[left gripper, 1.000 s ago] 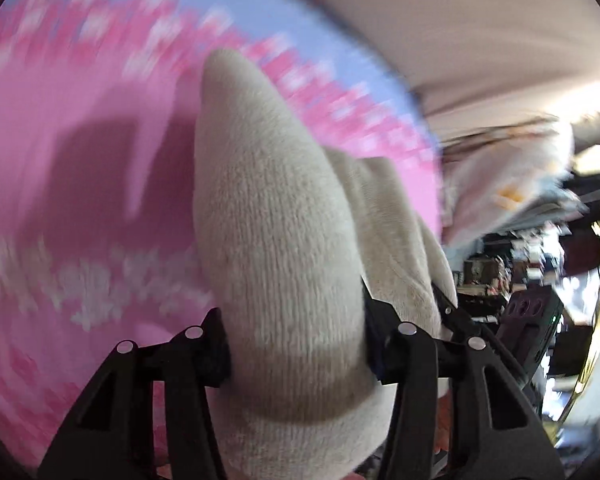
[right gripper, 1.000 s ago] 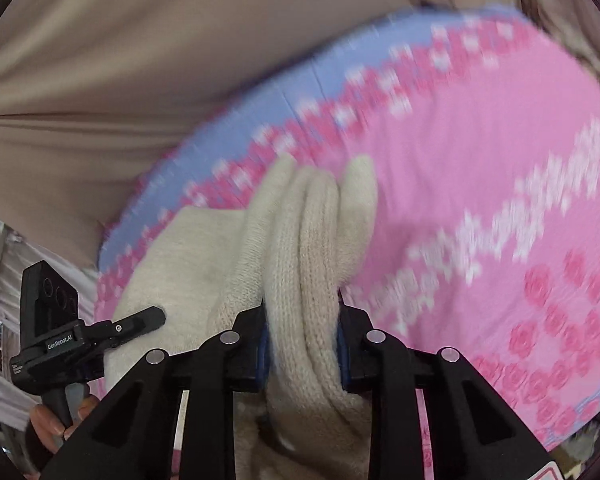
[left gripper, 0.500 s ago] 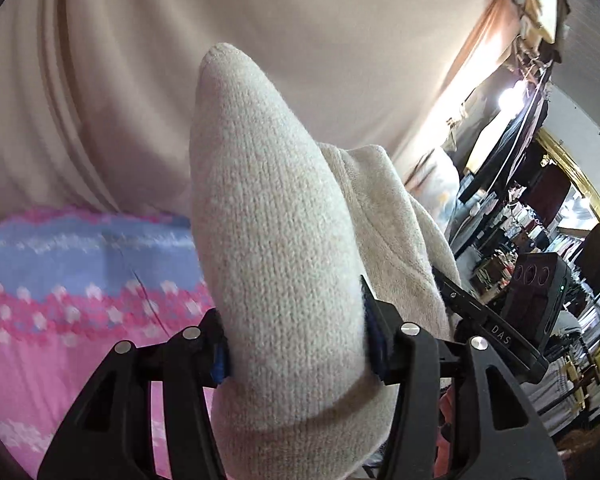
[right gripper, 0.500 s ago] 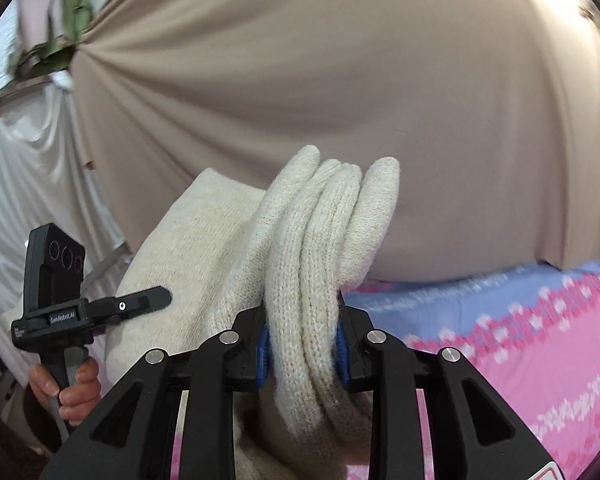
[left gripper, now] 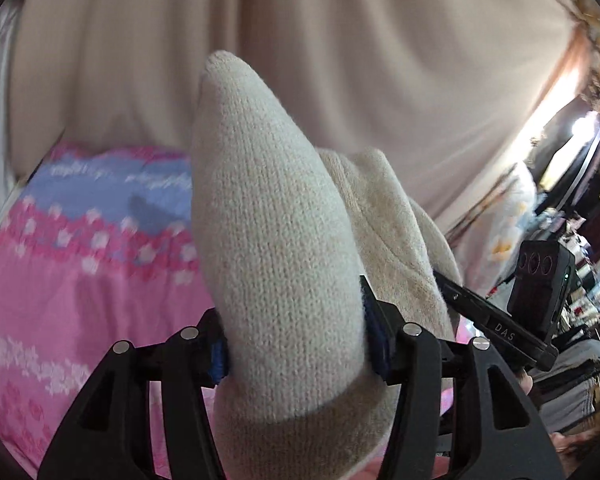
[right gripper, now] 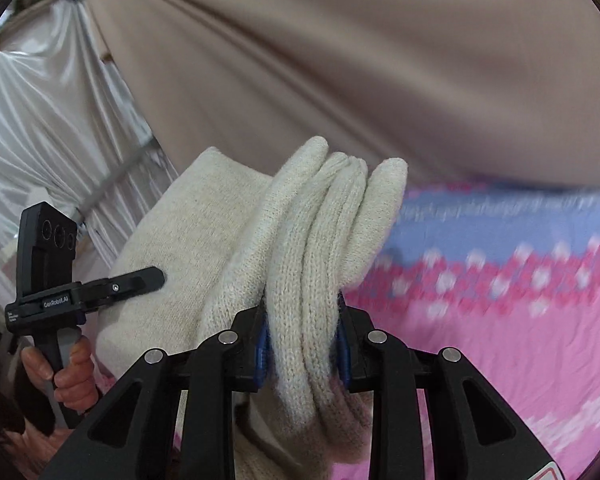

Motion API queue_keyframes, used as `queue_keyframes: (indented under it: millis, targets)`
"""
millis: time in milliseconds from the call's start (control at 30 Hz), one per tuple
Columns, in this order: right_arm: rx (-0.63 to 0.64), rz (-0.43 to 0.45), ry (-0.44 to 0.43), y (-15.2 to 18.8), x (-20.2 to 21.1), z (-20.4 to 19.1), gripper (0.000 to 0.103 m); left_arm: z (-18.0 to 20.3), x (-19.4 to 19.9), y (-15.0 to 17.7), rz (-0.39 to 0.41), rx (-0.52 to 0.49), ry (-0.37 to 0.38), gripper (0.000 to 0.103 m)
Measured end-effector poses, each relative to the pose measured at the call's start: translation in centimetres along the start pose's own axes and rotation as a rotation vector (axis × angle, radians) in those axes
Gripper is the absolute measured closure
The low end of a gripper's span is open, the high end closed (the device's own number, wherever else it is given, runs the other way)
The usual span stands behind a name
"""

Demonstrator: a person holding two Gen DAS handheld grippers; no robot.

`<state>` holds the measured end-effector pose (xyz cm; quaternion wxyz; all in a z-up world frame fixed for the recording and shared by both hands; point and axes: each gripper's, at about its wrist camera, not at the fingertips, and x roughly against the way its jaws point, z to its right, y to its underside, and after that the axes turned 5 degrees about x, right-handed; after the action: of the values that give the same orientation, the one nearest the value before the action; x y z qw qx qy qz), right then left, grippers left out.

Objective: Fold small clothes

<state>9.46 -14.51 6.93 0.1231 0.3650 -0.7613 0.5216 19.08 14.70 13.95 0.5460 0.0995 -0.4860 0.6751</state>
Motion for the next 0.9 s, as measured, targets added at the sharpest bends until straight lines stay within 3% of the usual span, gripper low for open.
queue_keyframes:
  millis: [167,300,433,500,567,667,767,833,867,900]
  targets:
    - [-0.063,-0.142,0.038,5.8,-9.1,1.7,0.078,-9.1,-7.0,4.2,-0.013,0.082,-0.07,0.052]
    - [0.003,-0.186,0.095,6.5,-11.9,0.8,0.079,-12.4,-11.0,6.5,-0.068,0.161,-0.096,0.053]
    - [0.044,-0.149,0.111,5.7,-10.9,-0.1,0.079,-12.2,-9.6,6.2,-0.008,0.175,-0.089,0.054]
    - [0.051,-0.167,0.146,6.3,-11.3,0.6,0.072,-12.3,-9.0,5.9,0.009,0.184,-0.113,0.047]
    - [0.028,-0.219,0.209,7.8,-12.7,2.6,0.066,-13.3,-9.5,6.3,0.008,0.195,-0.173,0.025]
    - [-0.013,-0.364,0.345,10.9,-14.3,5.6,0.075,-15.9,-12.2,8.9,-0.074,0.154,-0.41,0.025]
    - [-0.041,-0.346,0.315,11.4,-12.2,5.3,0.076,-17.8,-12.2,11.1,-0.112,0.224,-0.421,0.025]
    - [-0.058,-0.335,0.282,11.0,-12.0,4.9,0.063,-17.9,-11.5,11.8,-0.117,0.248,-0.42,0.025]
    - [-0.072,-0.342,0.252,10.8,-12.6,5.0,0.047,-17.7,-11.3,12.0,-0.124,0.253,-0.414,0.024]
    - [-0.086,-0.36,0.228,10.7,-13.6,5.2,0.042,-17.5,-11.5,12.0,-0.133,0.263,-0.397,0.024]
